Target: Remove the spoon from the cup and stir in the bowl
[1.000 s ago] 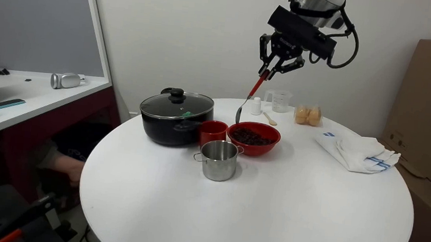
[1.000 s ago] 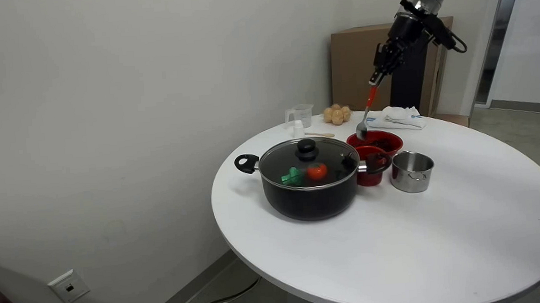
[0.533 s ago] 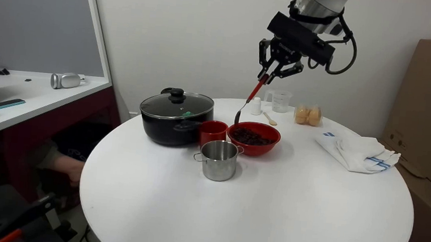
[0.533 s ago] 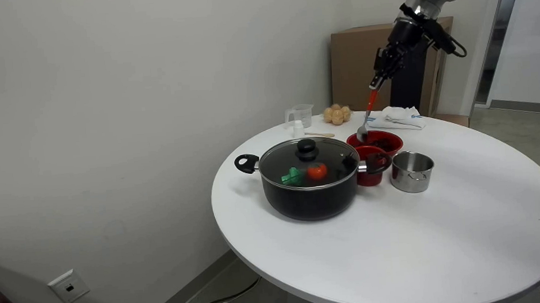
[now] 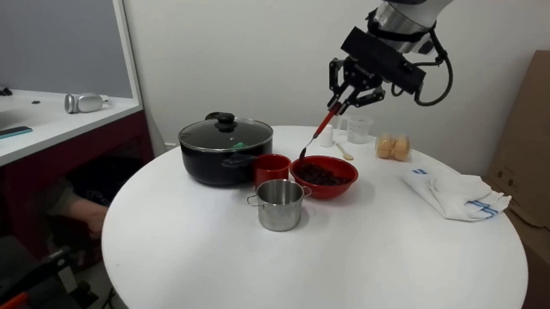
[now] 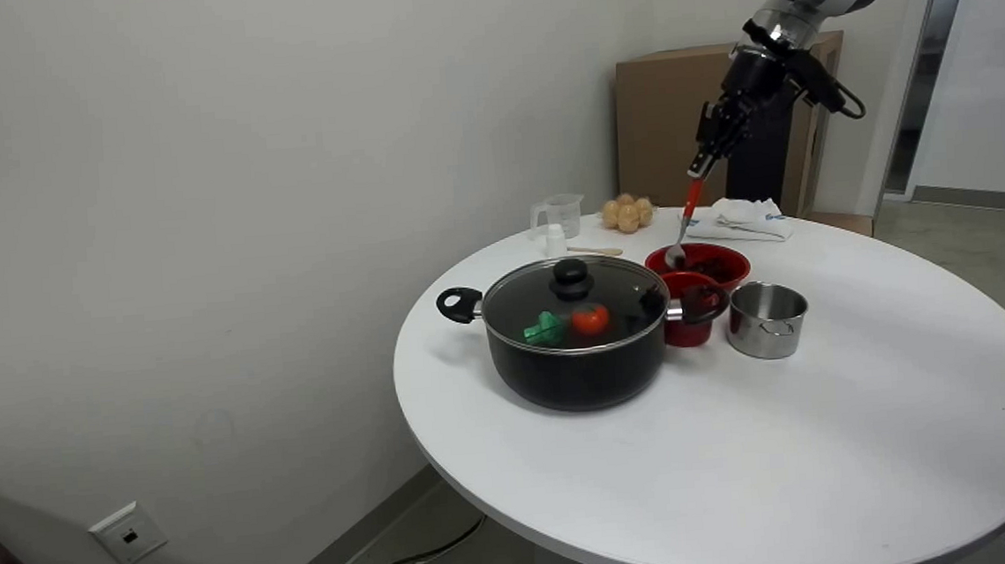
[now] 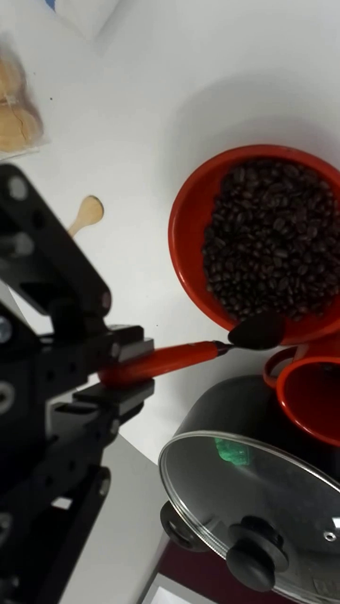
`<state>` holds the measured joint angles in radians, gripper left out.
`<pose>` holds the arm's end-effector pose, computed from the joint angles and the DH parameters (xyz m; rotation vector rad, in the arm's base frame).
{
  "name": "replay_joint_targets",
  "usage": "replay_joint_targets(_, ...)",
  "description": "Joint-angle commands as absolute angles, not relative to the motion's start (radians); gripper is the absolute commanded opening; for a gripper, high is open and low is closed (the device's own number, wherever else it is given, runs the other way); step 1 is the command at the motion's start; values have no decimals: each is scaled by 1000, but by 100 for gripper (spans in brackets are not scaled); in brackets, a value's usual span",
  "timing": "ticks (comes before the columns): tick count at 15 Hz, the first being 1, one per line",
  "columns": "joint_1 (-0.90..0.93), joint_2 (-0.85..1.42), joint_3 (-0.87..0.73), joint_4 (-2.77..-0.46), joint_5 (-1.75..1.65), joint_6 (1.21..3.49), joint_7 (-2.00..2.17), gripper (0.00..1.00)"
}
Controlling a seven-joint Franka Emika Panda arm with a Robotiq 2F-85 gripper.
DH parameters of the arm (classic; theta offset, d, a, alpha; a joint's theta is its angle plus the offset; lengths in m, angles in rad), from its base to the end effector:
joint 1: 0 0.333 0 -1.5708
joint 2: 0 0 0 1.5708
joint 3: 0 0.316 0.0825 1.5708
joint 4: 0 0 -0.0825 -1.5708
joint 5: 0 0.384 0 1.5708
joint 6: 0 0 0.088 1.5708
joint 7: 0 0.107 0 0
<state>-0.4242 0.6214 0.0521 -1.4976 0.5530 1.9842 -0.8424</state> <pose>0.6617 -0.2293 0.3038 -2.6147 -0.2626 -0.2538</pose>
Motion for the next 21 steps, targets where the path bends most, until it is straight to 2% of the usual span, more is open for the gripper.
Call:
replay_joint_targets(1, -415, 626, 47, -1504, 557, 2007, -879, 4)
replay_joint_targets(21, -409, 663, 43, -1485, 515, 2083, -929, 4)
